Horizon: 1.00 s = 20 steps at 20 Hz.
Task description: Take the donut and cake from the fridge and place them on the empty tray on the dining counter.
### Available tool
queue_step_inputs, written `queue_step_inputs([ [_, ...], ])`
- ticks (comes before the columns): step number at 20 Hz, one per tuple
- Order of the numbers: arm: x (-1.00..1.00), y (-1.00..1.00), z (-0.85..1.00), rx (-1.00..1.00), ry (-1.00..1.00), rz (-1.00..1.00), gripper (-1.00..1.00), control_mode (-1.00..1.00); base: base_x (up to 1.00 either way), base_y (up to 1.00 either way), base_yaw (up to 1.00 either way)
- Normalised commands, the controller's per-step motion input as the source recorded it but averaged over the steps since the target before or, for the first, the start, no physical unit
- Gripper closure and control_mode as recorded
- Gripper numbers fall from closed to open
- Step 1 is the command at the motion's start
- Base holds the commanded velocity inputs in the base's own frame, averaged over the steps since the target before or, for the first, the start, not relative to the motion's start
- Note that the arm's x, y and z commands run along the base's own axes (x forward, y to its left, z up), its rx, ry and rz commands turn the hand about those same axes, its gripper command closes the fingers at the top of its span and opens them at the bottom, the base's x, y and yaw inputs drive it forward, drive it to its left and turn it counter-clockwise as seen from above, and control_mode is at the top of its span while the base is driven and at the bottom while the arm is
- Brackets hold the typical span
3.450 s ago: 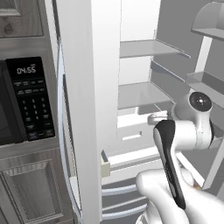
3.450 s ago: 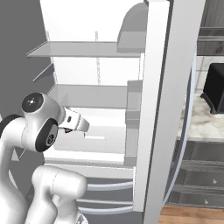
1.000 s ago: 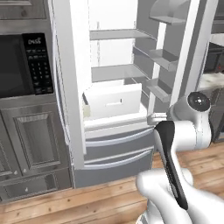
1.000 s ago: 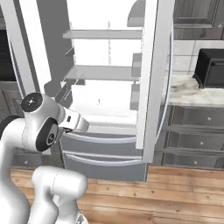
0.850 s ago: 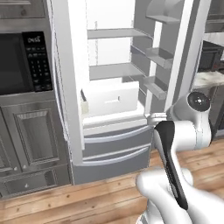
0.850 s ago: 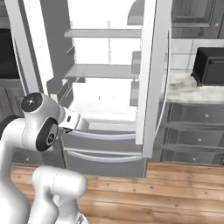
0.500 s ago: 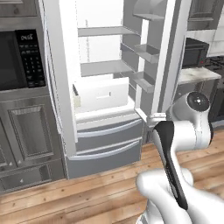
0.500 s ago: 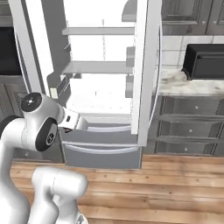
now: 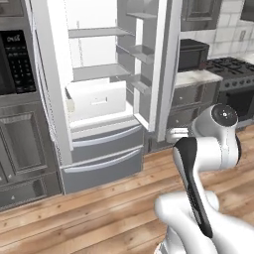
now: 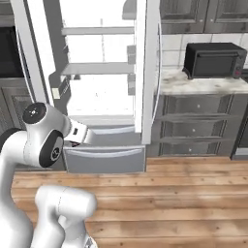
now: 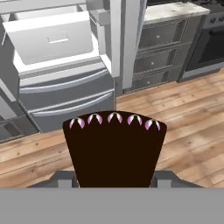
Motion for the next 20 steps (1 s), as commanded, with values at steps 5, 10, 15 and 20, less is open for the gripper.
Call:
queue_step_inputs([
  [5, 0.0, 0.0, 0.0, 0.0, 0.0, 0.0, 1.0, 1.0, -0.73, 0.0, -0.12],
  [10, 0.0, 0.0, 0.0, 0.0, 0.0, 0.0, 1.0, 1.0, -0.71, -0.03, -0.07],
  [15, 0.0, 0.0, 0.0, 0.0, 0.0, 0.0, 1.0, 1.0, -0.62, -0.06, -0.08],
  [20, 0.0, 0.0, 0.0, 0.0, 0.0, 0.0, 1.0, 1.0, -0.6, -0.02, -0.07],
])
